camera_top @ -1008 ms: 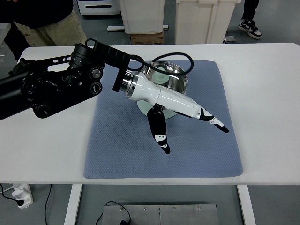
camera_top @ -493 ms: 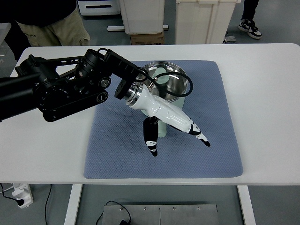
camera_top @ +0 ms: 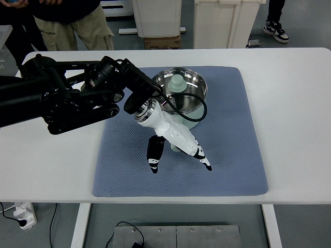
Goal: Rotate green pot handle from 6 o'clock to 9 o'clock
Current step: 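Push the handle with the left hand, rotating it toward the left arm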
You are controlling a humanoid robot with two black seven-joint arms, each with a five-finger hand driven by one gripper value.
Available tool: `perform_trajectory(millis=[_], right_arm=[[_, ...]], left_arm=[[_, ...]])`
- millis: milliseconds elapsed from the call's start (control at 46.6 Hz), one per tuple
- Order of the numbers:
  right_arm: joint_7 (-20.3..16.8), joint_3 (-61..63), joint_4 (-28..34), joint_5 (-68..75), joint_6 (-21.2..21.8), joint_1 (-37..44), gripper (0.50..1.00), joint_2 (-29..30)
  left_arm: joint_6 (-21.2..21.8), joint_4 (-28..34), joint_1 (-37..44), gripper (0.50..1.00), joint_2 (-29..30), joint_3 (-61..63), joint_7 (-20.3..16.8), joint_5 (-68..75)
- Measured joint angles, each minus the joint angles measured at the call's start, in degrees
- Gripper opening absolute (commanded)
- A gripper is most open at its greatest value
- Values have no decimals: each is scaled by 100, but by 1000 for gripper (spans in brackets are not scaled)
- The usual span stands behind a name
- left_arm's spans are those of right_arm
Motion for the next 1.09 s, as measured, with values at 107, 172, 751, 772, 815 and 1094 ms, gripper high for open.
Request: perform_trajectory(millis=[107,172,751,772,815,1094], right_arm=[[0,-1,0,0,0,2,1000,0],[0,-2,0,0,0,0,1000,0],[0,-2,0,0,0,-1,1000,0],[0,-2,0,0,0,-2,1000,0],[0,-2,0,0,0,2,1000,0],[0,-2,0,0,0,1,1000,0]], left_arm=[[0,85,-25,1000,-35,104,0,67],[0,128,-30,1000,-39,119,0,161],[0,142,-293,1000,46,698,-1,237],[0,142,-304,1000,48,741,-1,237],[0,142,-319,1000,48,804,-1,237],[0,143,-480,1000,64,991,-1,695]])
